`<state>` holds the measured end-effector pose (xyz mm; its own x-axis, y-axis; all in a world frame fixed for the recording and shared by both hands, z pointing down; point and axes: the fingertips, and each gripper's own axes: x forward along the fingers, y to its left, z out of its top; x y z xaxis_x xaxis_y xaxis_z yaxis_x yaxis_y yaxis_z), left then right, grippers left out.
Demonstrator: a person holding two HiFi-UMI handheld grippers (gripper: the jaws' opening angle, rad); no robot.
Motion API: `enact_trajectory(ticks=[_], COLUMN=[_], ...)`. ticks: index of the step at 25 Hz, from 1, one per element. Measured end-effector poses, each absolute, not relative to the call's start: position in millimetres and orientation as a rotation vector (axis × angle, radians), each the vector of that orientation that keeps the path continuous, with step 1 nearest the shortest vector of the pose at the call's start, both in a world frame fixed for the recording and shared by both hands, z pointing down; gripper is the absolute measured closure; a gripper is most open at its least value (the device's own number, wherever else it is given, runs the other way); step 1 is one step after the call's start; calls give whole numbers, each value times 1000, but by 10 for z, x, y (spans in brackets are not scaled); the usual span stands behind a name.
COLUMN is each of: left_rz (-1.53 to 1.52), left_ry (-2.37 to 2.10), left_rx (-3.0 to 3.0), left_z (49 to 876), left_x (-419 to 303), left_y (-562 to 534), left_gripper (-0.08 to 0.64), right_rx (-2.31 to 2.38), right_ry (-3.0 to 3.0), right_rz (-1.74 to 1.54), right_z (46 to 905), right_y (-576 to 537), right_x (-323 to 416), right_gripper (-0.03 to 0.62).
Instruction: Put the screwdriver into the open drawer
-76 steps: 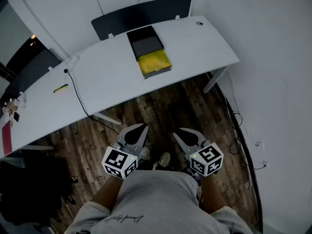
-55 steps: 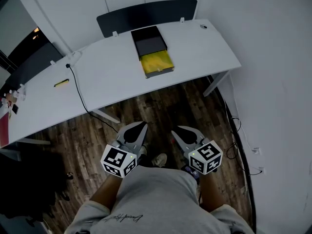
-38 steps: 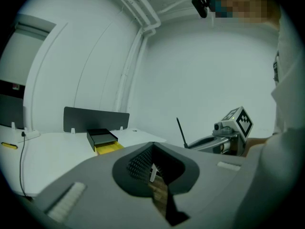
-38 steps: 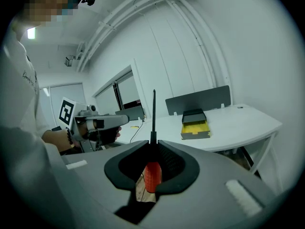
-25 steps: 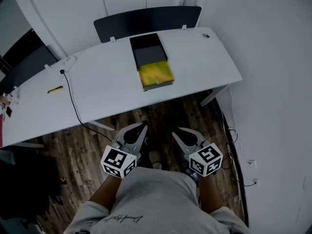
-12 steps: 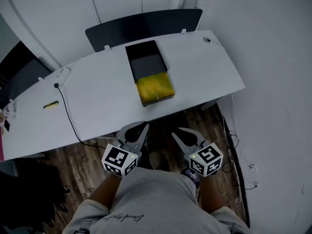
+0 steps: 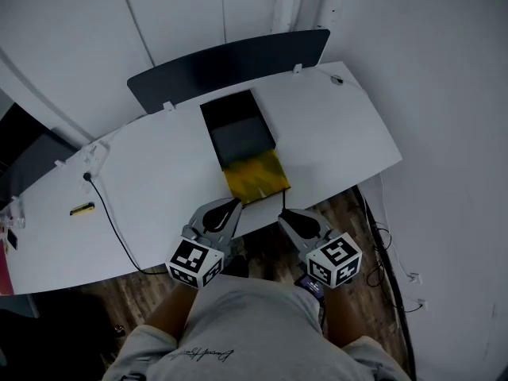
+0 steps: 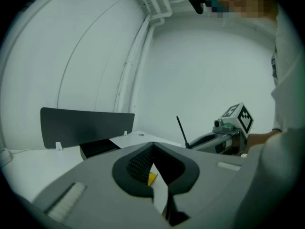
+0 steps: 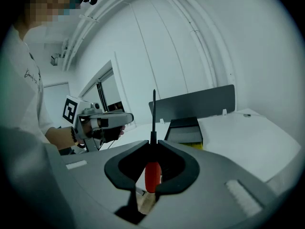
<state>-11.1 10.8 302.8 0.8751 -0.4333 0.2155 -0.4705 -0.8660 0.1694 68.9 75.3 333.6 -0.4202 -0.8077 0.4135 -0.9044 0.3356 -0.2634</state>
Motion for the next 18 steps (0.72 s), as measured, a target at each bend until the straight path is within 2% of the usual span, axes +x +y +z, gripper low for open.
enact_trajectory(ticks=[18], left_rz=[254], left_ry=[-635], left_rx=[2847], left_z=[3005], left_x=[-47], left_y=[-635], left_gripper=[560], right_rx=[1611], right_ry=[-2331], right_rz=[638], right_z=[3250], right_y=[5], right_x=[831], right_gripper=[518])
